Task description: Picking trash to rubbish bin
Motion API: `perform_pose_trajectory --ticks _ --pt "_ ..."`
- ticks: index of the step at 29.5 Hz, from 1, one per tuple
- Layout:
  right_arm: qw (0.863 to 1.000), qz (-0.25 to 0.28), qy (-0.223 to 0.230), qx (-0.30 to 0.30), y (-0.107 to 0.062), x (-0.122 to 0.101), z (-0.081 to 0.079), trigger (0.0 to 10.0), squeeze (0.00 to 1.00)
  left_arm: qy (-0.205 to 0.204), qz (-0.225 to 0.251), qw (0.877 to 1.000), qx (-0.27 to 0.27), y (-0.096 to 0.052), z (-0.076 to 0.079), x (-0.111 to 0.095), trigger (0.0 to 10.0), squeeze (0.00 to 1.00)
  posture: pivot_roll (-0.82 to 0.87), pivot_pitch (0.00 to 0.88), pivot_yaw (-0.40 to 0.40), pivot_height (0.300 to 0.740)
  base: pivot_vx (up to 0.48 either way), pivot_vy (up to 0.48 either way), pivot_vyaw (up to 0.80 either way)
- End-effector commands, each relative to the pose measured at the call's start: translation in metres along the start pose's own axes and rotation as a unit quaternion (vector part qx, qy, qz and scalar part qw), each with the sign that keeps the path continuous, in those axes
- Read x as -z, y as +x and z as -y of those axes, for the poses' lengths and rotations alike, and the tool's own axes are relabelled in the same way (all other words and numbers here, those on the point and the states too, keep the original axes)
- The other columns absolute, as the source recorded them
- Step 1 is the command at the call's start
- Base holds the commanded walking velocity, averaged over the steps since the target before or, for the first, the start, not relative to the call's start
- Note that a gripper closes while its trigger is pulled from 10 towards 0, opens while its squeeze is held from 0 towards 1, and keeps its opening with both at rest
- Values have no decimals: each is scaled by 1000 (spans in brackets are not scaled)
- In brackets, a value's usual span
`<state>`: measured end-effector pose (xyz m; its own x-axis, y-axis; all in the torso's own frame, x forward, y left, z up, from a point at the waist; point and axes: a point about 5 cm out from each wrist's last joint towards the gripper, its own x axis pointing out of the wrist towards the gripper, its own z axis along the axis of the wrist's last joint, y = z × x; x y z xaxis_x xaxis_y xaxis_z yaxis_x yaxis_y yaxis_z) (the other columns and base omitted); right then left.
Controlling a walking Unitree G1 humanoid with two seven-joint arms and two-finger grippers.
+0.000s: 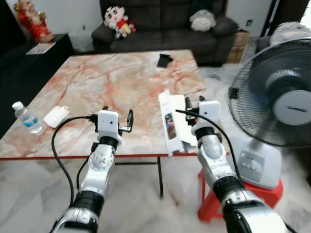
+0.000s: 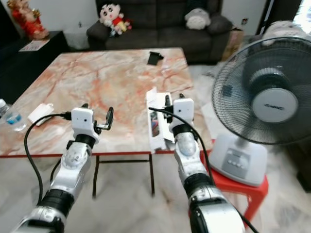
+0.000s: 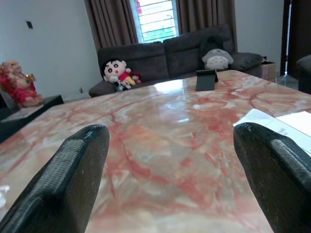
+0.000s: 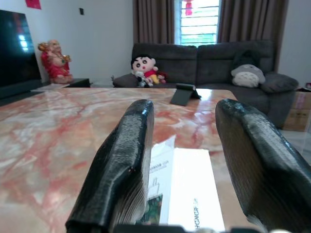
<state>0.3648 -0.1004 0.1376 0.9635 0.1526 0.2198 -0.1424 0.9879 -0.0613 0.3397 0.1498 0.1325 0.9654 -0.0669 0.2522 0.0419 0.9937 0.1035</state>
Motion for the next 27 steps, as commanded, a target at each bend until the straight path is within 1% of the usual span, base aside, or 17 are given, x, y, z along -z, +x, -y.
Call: perform_pose_trajectory --ticks 1,6,11,21,26,27 --pt "1000 11 1 11 2 -5 9 10000 1000 -2 -1 1000 1 1 3 -1 10000 0 40 0 64 740 341 0 0" --pt "1000 9 7 2 2 -5 6 10000 1000 2 -1 1000 -2 1 -1 -1 10000 0 45 0 61 740 340 0 0" --pt "1000 1 -2 -3 1 -2 5 10000 1000 3 0 1000 -9 1 -4 -2 10000 0 45 0 60 740 340 0 0" --pt "1000 -2 -4 -9 0 -1 5 10000 1000 3 -2 1000 -9 0 -5 -2 10000 0 41 0 64 740 339 0 0" --pt "1000 -4 0 -20 0 0 2 10000 1000 3 -1 1000 -10 1 -5 -2 10000 0 42 0 63 740 340 0 0" --pt "1000 -6 -6 -27 -1 0 1 10000 1000 3 -2 1000 -10 1 -5 -2 10000 0 42 0 63 740 337 0 0"
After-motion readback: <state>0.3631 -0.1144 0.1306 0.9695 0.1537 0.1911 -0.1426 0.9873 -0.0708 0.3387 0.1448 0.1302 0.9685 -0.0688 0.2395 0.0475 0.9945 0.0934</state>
